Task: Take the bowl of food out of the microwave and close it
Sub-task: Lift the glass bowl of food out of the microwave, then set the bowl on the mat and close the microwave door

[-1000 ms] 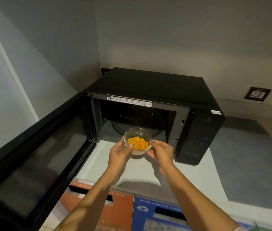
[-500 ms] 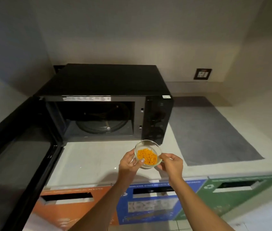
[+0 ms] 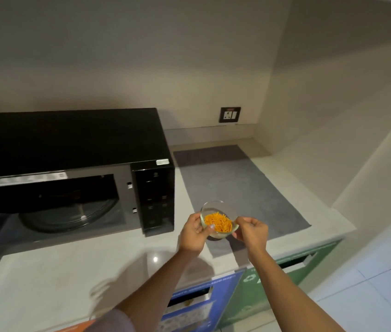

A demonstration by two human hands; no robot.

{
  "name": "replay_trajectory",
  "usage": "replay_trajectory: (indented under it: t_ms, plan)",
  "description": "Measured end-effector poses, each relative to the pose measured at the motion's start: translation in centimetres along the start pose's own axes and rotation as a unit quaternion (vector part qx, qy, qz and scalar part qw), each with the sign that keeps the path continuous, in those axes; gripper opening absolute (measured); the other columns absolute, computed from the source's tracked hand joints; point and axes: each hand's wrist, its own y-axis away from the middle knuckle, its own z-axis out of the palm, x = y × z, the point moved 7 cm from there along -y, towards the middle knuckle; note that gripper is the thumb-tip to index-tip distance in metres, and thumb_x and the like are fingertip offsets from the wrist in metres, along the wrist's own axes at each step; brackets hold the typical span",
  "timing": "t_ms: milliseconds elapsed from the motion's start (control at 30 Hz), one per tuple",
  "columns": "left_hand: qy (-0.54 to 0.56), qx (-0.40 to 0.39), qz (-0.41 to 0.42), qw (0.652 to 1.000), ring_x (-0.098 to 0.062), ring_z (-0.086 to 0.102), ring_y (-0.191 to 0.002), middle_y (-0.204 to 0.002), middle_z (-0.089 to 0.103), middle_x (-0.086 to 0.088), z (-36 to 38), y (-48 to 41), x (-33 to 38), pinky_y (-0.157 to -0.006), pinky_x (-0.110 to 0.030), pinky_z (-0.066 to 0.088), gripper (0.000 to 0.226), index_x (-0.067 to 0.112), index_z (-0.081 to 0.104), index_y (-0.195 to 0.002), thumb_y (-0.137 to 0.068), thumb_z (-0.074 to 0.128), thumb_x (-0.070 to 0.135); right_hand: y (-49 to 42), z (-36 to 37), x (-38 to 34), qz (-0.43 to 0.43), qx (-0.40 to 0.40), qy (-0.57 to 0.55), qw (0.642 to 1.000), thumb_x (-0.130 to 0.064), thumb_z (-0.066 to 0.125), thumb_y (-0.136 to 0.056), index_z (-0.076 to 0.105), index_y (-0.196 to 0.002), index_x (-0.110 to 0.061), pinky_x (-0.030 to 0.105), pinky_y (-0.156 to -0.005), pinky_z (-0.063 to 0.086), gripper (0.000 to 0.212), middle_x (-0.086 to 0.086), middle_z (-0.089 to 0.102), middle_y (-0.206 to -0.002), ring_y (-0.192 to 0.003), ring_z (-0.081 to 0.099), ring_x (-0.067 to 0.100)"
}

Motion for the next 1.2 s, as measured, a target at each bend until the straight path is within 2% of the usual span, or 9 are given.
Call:
replay_trajectory:
  t_ms: [200, 400, 533, 733, 800, 900, 1033, 1133, 1200]
  plan:
    - [-0.015, -0.036, -0.023, 0.999, -0.027, 0.062, -0.11, -0.123, 0.062, -0.02, 5.6, -6.9, 0.6, -0.1, -0.044, 0.049, 0.037, 0.013, 0.05, -0.11, -0.083, 0.066, -0.007, -7.2, -1.0, -3.4, -0.033, 0.021, 0.009, 0.999, 0.0, 0.065, -0.075, 0.073, -0.085, 0.003, 0.036, -0.063, 0.056, 0.013, 0.015, 0.067, -0.07, -0.064, 0.062, 0.027]
    - [-0.075, 0.0, -0.025, 0.997, -0.033, 0.06, -0.117, -0.126, 0.062, -0.02, 8.8, -12.7, 0.8, -0.104, -0.053, 0.046, 0.04, 0.009, 0.049, -0.121, -0.085, 0.067, 0.002, -13.1, 0.2, -5.7, -0.052, 0.01, 0.02, 0.998, 0.001, 0.06, -0.079, 0.073, -0.094, 0.0, 0.04, -0.073, 0.056, 0.02, 0.018, 0.07, -0.08, -0.073, 0.063, 0.027]
    - [-0.136, 0.034, -0.016, 0.99, -0.038, 0.058, -0.117, -0.126, 0.061, -0.023, 10.0, -15.9, 0.6, -0.103, -0.051, 0.046, 0.046, 0.0, 0.046, -0.128, -0.088, 0.065, 0.005, -15.8, 2.1, -6.3, -0.062, -0.028, 0.0, 0.998, 0.009, 0.053, -0.079, 0.071, -0.093, 0.002, 0.02, -0.056, 0.051, 0.023, 0.015, 0.069, -0.076, -0.062, 0.061, 0.018]
    - [-0.159, 0.036, -0.032, 0.986, -0.036, 0.057, -0.117, -0.128, 0.058, -0.02, 10.8, -18.2, -0.6, -0.101, -0.044, 0.048, 0.047, 0.004, 0.046, -0.132, -0.089, 0.063, 0.008, -19.4, 3.6, -4.4, -0.052, -0.048, 0.021, 0.997, 0.012, 0.047, -0.077, 0.069, -0.088, 0.001, 0.024, -0.057, 0.046, 0.027, 0.011, 0.065, -0.071, -0.067, 0.057, 0.021]
    - [-0.155, 0.028, -0.048, 0.986, -0.029, 0.057, -0.113, -0.127, 0.058, -0.018, 10.8, -18.3, -1.3, -0.088, -0.03, 0.049, 0.049, 0.003, 0.045, -0.133, -0.087, 0.063, 0.005, -20.3, 3.7, -3.1, -0.042, -0.055, 0.046, 0.997, 0.011, 0.047, -0.078, 0.069, -0.089, -0.003, 0.029, -0.061, 0.047, 0.029, 0.01, 0.063, -0.071, -0.074, 0.058, 0.024]
    - [-0.163, 0.016, -0.032, 0.986, -0.021, 0.054, -0.107, -0.124, 0.057, -0.016, 10.7, -18.6, -1.8, -0.077, -0.015, 0.045, 0.057, -0.002, 0.044, -0.131, -0.081, 0.069, 0.006, -21.0, 3.6, -1.7, -0.033, -0.055, 0.077, 0.995, 0.005, 0.05, -0.085, 0.069, -0.11, -0.003, 0.042, -0.086, 0.056, 0.032, 0.017, 0.072, -0.099, -0.094, 0.067, 0.033]
    - [-0.197, 0.016, -0.036, 0.98, -0.035, 0.052, -0.125, -0.134, 0.054, -0.02, 10.6, -18.9, -1.8, -0.092, -0.026, 0.042, 0.056, -0.003, 0.042, -0.134, -0.085, 0.067, 0.004, -21.3, 3.6, -1.4, -0.035, -0.056, 0.078, 0.995, 0.002, 0.05, -0.089, 0.066, -0.116, -0.004, 0.04, -0.089, 0.054, 0.032, 0.019, 0.071, -0.11, -0.101, 0.067, 0.035]
    - [-0.238, 0.006, -0.057, 0.969, -0.036, 0.04, -0.137, -0.15, 0.038, -0.016, 10.6, -18.3, -1.4, -0.106, -0.036, 0.037, 0.074, 0.004, 0.023, -0.149, -0.09, 0.065, 0.019, -20.6, 3.7, -2.0, -0.027, -0.057, 0.08, 0.995, 0.001, 0.053, -0.09, 0.061, -0.123, -0.001, 0.044, -0.095, 0.05, 0.034, 0.022, 0.067, -0.12, -0.11, 0.063, 0.039]
    - [-0.264, 0.0, -0.043, 0.963, -0.032, 0.036, -0.141, -0.157, 0.03, -0.012, 10.6, -17.6, -0.6, -0.109, -0.035, 0.035, 0.079, 0.012, 0.013, -0.153, -0.092, 0.061, 0.027, -19.6, 3.6, -3.1, -0.035, -0.048, 0.067, 0.996, -0.003, 0.056, -0.092, 0.05, -0.136, -0.001, 0.039, -0.104, 0.044, 0.044, 0.019, 0.059, -0.133, -0.122, 0.057, 0.034]
